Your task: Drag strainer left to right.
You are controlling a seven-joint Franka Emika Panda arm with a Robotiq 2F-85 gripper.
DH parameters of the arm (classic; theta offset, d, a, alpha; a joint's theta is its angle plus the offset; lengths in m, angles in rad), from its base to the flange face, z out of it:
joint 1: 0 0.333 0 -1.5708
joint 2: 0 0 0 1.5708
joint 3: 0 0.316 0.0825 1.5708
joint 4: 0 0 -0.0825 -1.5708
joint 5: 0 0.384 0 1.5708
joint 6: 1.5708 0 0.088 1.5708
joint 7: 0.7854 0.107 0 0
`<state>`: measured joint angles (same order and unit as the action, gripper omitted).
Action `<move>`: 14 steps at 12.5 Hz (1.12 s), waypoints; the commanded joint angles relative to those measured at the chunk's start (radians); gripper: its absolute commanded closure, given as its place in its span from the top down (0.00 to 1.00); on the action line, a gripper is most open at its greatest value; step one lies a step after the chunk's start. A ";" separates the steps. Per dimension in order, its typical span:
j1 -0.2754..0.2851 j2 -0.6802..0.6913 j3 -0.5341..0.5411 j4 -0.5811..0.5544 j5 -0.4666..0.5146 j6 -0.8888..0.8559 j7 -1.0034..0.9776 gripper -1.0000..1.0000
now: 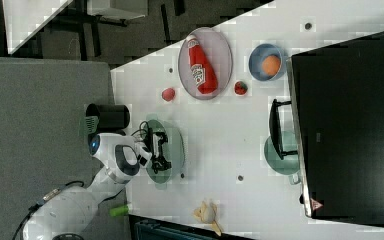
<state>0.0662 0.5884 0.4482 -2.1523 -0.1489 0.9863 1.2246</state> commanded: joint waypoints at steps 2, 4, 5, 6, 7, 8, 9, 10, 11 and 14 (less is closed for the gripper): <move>-0.022 -0.065 -0.022 -0.031 -0.018 0.021 0.063 1.00; -0.039 -0.089 -0.035 -0.067 -0.018 0.024 0.060 1.00; -0.047 -0.099 -0.045 -0.082 -0.018 0.024 0.057 1.00; -0.054 -0.106 -0.055 -0.095 -0.018 0.027 0.054 1.00; -0.062 -0.111 -0.065 -0.103 -0.018 0.033 0.052 1.00; -0.070 -0.114 -0.073 -0.110 -0.018 0.041 0.049 1.00; -0.078 -0.117 -0.081 -0.115 -0.018 0.045 0.042 1.00; -0.089 -0.121 -0.088 -0.121 -0.018 0.047 0.026 1.00; -0.101 -0.125 -0.094 -0.127 -0.018 0.051 -0.006 1.00; -0.140 -0.135 -0.120 -0.144 -0.018 0.054 -0.126 1.00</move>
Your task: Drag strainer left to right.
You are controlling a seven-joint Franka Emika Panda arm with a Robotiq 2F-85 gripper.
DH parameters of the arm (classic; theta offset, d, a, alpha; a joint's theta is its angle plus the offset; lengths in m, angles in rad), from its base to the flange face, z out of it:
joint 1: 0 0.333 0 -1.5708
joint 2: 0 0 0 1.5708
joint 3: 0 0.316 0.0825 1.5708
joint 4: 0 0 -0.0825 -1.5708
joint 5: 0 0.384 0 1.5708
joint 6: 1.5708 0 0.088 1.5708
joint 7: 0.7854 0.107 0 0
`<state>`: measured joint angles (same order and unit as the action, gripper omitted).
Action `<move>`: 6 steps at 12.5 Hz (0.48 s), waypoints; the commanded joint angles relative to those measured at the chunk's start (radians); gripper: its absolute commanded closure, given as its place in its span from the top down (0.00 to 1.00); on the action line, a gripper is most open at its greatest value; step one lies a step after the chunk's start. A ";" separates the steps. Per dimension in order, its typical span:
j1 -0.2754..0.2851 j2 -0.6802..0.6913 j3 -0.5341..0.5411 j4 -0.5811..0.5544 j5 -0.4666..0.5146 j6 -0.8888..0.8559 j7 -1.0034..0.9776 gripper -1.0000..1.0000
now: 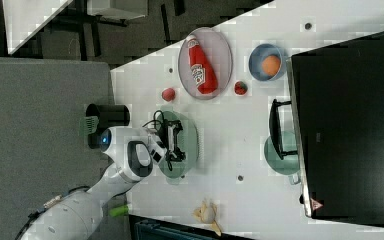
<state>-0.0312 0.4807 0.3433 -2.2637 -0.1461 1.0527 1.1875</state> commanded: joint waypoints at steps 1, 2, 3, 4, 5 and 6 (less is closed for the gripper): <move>-0.056 -0.030 -0.025 -0.037 -0.021 -0.012 -0.100 1.00; -0.067 -0.033 -0.035 -0.041 -0.021 -0.012 -0.099 1.00; -0.076 -0.037 -0.045 -0.047 -0.021 -0.012 -0.100 1.00; -0.084 -0.042 -0.054 -0.053 -0.021 -0.012 -0.103 1.00; -0.090 -0.047 -0.063 -0.060 -0.021 -0.012 -0.104 1.00; -0.095 -0.052 -0.072 -0.066 -0.021 -0.012 -0.106 1.00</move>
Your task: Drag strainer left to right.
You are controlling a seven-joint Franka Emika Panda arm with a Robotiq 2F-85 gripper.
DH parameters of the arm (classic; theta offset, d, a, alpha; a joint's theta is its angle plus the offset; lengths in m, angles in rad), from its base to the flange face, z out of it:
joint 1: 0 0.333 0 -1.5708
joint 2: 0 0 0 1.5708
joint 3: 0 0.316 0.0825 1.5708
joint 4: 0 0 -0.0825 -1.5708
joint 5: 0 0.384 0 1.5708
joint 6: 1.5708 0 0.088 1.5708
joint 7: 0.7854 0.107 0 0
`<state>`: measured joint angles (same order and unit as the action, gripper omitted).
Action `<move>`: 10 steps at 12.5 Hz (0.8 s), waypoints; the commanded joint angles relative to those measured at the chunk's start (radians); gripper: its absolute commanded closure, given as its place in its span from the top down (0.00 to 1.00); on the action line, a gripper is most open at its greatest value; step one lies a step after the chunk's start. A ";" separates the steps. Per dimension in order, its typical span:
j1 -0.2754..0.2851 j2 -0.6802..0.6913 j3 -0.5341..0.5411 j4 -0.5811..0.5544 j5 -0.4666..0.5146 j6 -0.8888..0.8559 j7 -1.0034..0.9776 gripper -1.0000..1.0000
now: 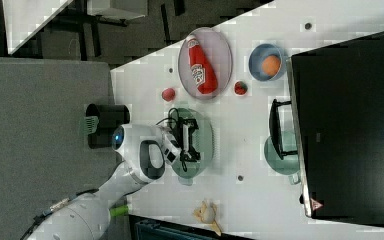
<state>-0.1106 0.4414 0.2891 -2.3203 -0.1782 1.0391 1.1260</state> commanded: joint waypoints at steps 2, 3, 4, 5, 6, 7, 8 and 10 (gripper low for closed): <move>-0.022 -0.017 -0.038 -0.018 0.011 0.002 -0.054 1.00; -0.023 -0.016 -0.050 -0.019 0.011 0.002 -0.077 1.00; -0.024 -0.017 -0.064 -0.018 0.011 0.002 -0.106 1.00; -0.025 -0.017 -0.081 -0.018 0.011 0.003 -0.141 1.00; -0.027 -0.020 -0.100 -0.018 0.011 0.005 -0.176 1.00; -0.028 -0.022 -0.121 -0.019 0.011 0.005 -0.198 1.00; -0.029 -0.025 -0.141 -0.019 0.011 0.005 -0.213 1.00; -0.031 -0.027 -0.178 -0.019 0.011 0.006 -0.250 1.00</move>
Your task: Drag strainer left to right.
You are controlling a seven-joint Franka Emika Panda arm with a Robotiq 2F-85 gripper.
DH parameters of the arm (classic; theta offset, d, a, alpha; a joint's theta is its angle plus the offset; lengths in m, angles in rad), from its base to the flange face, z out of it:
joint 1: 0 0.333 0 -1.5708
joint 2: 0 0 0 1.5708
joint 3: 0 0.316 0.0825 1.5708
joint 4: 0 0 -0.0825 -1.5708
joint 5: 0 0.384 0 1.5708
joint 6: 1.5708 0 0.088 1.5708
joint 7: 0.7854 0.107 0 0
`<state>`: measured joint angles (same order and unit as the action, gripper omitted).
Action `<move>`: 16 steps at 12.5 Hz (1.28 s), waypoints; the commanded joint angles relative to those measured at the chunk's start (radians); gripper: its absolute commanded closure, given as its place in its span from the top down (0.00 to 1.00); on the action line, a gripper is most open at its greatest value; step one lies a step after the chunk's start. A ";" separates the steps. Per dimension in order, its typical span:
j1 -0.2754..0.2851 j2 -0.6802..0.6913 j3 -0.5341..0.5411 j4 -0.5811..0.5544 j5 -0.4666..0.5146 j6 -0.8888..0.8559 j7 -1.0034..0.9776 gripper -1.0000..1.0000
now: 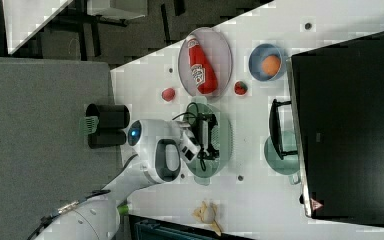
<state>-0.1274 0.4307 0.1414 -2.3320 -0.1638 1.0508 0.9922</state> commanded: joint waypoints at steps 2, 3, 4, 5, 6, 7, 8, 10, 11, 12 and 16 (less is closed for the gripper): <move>-0.015 -0.016 -0.068 -0.007 -0.003 -0.005 -0.137 1.00; -0.015 -0.016 -0.086 -0.007 -0.003 -0.005 -0.145 1.00; -0.016 -0.016 -0.103 -0.007 -0.003 -0.003 -0.159 1.00; -0.016 -0.016 -0.120 -0.007 -0.003 -0.003 -0.183 1.00; -0.016 -0.016 -0.136 -0.007 -0.003 0.002 -0.199 1.00; -0.016 -0.016 -0.151 -0.007 -0.003 0.009 -0.210 1.00; -0.016 -0.016 -0.164 -0.007 -0.003 0.014 -0.216 1.00; -0.017 -0.016 -0.184 -0.008 -0.003 0.014 -0.217 1.00; -0.016 -0.016 -0.187 -0.008 -0.003 0.014 -0.228 1.00; -0.016 -0.018 -0.184 -0.007 -0.003 0.015 -0.272 1.00; -0.016 -0.107 -0.139 -0.008 0.001 -0.032 -0.514 1.00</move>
<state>-0.1508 0.3909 -0.0360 -2.3672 -0.1643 1.0410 0.6182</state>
